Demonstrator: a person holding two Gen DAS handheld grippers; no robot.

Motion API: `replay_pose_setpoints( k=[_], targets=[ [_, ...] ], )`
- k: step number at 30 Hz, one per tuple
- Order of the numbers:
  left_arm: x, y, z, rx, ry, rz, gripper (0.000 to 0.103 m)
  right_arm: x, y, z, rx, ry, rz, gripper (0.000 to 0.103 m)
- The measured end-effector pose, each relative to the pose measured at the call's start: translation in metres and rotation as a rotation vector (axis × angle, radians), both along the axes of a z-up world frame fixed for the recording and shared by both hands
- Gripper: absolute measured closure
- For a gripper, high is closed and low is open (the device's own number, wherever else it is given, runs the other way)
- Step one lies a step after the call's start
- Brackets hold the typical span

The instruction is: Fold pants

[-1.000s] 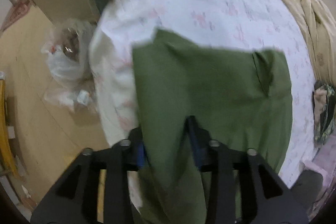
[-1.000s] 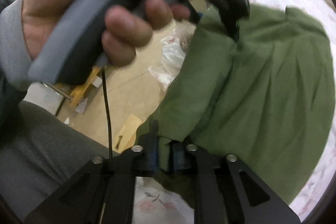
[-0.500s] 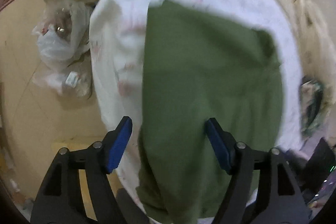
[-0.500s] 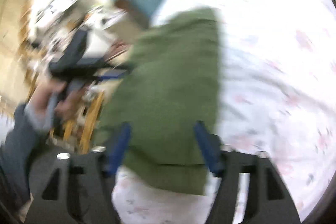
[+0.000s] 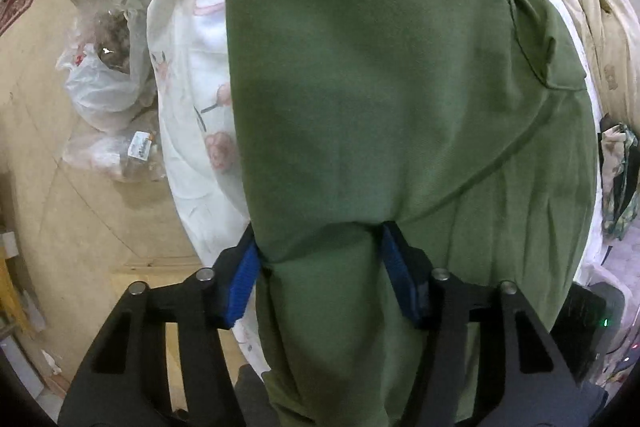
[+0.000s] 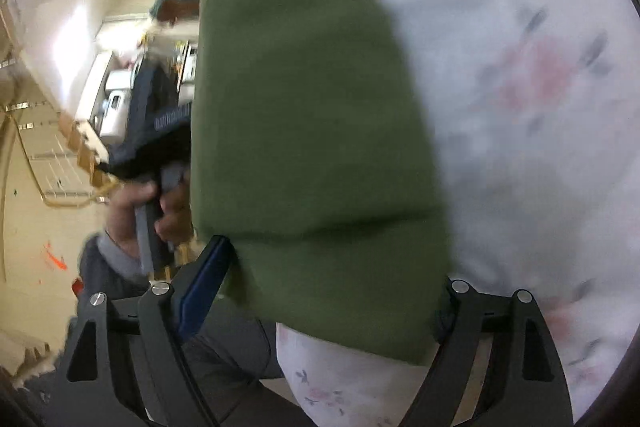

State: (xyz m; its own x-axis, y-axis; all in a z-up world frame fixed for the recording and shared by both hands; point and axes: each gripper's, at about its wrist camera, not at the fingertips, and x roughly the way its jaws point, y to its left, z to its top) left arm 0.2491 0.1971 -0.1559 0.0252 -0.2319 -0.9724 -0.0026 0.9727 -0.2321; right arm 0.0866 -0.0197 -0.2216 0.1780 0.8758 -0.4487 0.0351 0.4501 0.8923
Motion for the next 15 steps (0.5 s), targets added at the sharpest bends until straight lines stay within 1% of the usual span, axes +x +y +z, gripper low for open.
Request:
replay_pose_setpoints(
  k=[1, 2, 3, 4, 5, 6, 7, 8, 10, 11, 13, 14, 15],
  targets=[
    [0.0, -0.001, 0.0, 0.008, -0.001, -0.004, 0.052, 0.003, 0.0, 0.003, -0.012, -0.019, -0.044, 0.025],
    [-0.001, -0.001, 0.001, 0.012, -0.002, -0.004, 0.052, 0.005, -0.002, 0.003, -0.014, -0.019, -0.087, 0.042],
    [-0.001, -0.001, 0.001, 0.013, -0.002, 0.001, 0.052, 0.007, -0.001, 0.003, -0.014, -0.014, -0.122, 0.07],
    [-0.001, 0.0, 0.002, 0.012, -0.002, 0.007, 0.052, 0.009, -0.003, 0.005, -0.025, -0.02, -0.152, 0.08],
    [-0.002, -0.001, 0.004, 0.009, -0.005, 0.012, 0.052, 0.009, -0.004, 0.017, -0.077, -0.068, -0.19, 0.092],
    [-0.004, -0.002, 0.007, 0.011, -0.012, 0.016, 0.052, 0.005, -0.001, 0.033, -0.1, -0.128, -0.206, 0.094],
    [-0.005, -0.003, 0.011, 0.018, -0.017, 0.017, 0.051, 0.003, 0.002, 0.048, -0.096, -0.165, -0.2, 0.095],
    [-0.007, -0.002, 0.014, 0.019, -0.024, 0.021, 0.05, 0.004, 0.001, 0.058, -0.084, -0.187, -0.192, 0.096],
    [-0.011, -0.004, 0.023, -0.005, -0.043, 0.012, 0.049, 0.008, -0.008, 0.082, -0.066, -0.248, -0.178, 0.097],
    [-0.013, -0.008, 0.027, 0.0, -0.049, -0.002, 0.049, 0.009, -0.02, 0.093, -0.054, -0.275, -0.173, 0.097],
    [-0.018, -0.022, 0.036, -0.014, -0.063, -0.048, 0.048, 0.014, -0.042, 0.115, -0.086, -0.34, -0.155, 0.098],
    [-0.021, -0.032, 0.039, -0.02, -0.059, -0.056, 0.048, 0.02, -0.059, 0.123, -0.095, -0.364, -0.144, 0.098],
    [-0.023, -0.05, 0.042, -0.042, -0.047, -0.076, 0.048, 0.027, -0.078, 0.131, -0.124, -0.392, -0.145, 0.098]
  ],
)
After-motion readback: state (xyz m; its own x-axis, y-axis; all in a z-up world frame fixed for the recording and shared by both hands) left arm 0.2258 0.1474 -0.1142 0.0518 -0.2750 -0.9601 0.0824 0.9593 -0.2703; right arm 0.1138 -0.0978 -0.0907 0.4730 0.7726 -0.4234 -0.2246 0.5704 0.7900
